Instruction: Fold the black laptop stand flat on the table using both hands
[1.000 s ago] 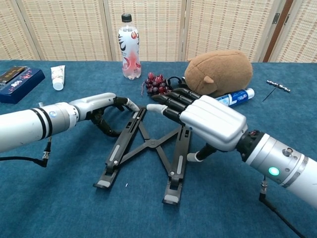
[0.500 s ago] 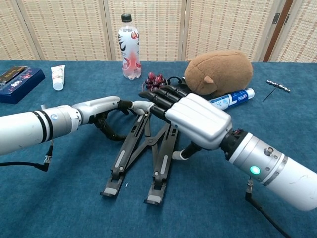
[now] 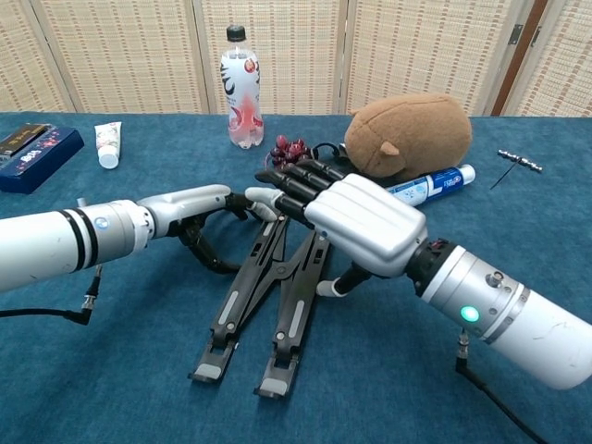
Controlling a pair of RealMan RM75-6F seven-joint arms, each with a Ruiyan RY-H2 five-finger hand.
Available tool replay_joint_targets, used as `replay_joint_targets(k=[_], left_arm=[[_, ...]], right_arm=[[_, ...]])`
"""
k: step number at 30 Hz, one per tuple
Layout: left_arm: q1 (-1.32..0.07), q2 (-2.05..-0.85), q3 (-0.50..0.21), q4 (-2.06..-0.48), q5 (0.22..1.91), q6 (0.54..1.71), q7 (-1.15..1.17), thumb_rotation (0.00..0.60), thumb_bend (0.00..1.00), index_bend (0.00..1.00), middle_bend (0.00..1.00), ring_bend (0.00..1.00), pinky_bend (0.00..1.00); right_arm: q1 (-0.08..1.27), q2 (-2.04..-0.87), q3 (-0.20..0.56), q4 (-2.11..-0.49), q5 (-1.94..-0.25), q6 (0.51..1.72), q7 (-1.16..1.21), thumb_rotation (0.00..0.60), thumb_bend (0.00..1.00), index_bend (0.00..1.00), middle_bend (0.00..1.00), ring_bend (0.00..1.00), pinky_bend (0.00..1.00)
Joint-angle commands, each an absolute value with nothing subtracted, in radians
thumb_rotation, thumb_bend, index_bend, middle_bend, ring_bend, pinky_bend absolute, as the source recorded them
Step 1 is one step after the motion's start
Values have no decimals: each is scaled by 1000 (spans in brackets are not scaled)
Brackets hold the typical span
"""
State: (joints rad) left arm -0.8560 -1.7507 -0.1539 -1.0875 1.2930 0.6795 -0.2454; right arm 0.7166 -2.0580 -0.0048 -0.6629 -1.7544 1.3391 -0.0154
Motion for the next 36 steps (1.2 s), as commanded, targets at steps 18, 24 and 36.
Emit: replay_joint_targets(k=[18, 24, 36], left_arm=[[-723, -1566, -199, -1215, 1239, 902, -170, 600, 222, 192, 160, 152, 0], [-685, -1507, -201, -1259, 1213, 922, -165, 600, 221, 192, 157, 152, 0], [-648, -1470, -207, -1278, 1200, 935, -212, 600, 222, 192, 154, 149, 0]], right_arm=[[1021, -1489, -19, -1343, -1740, 820, 256, 600, 0, 0, 0, 0, 0], [1115, -1511, -39, -1296, -1781, 724, 295, 600, 0, 0, 0, 0, 0], [1214, -1594, -110, -1163, -1865, 697, 335, 600, 0, 0, 0, 0, 0]])
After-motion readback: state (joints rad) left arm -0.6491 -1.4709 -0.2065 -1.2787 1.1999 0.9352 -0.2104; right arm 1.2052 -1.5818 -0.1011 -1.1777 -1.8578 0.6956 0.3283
